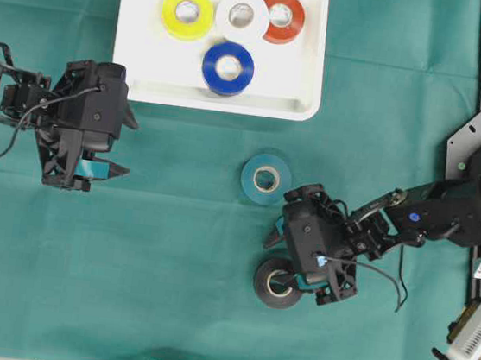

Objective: Put the tape alternately from left to right into the white case.
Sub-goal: 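Move the right gripper down to the black tape roll, then grasp the black roll through its hole with the right gripper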

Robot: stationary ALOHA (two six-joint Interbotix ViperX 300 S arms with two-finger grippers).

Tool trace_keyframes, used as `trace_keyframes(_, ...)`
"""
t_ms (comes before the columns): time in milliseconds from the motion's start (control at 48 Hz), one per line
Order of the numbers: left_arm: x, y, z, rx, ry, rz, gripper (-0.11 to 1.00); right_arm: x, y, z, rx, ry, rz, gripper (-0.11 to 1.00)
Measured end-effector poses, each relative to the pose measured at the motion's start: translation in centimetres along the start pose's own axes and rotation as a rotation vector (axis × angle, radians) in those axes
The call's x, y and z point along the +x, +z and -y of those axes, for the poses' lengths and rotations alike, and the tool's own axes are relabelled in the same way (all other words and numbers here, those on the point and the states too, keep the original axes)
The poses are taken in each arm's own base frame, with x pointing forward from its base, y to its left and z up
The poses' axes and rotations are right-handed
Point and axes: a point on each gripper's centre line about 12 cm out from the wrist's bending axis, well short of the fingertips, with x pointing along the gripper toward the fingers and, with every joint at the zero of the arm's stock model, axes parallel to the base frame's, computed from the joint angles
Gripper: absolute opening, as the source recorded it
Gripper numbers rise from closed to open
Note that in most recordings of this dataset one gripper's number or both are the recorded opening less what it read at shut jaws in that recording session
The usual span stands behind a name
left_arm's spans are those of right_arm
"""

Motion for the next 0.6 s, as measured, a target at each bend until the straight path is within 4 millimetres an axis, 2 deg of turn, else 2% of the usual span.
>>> trace_keyframes(438,0.0,0.06,0.0,-0.002,0.0,0.002,0.84,0.41,0.79,-0.06,-0.006,-0.018,-0.009,0.62)
trace_keyframes(500,0.0,0.06,0.0,-0.002,0.0,0.002,0.84,0.42,0.92,-0.08,-0.006,-0.017,-0.006,0.56)
trace_keyframes(604,0.0,0.0,0.0,0.0,0.0,0.0,0.84,0.4,0.99,-0.15,-0.007,-0.017,-0.005,0.31)
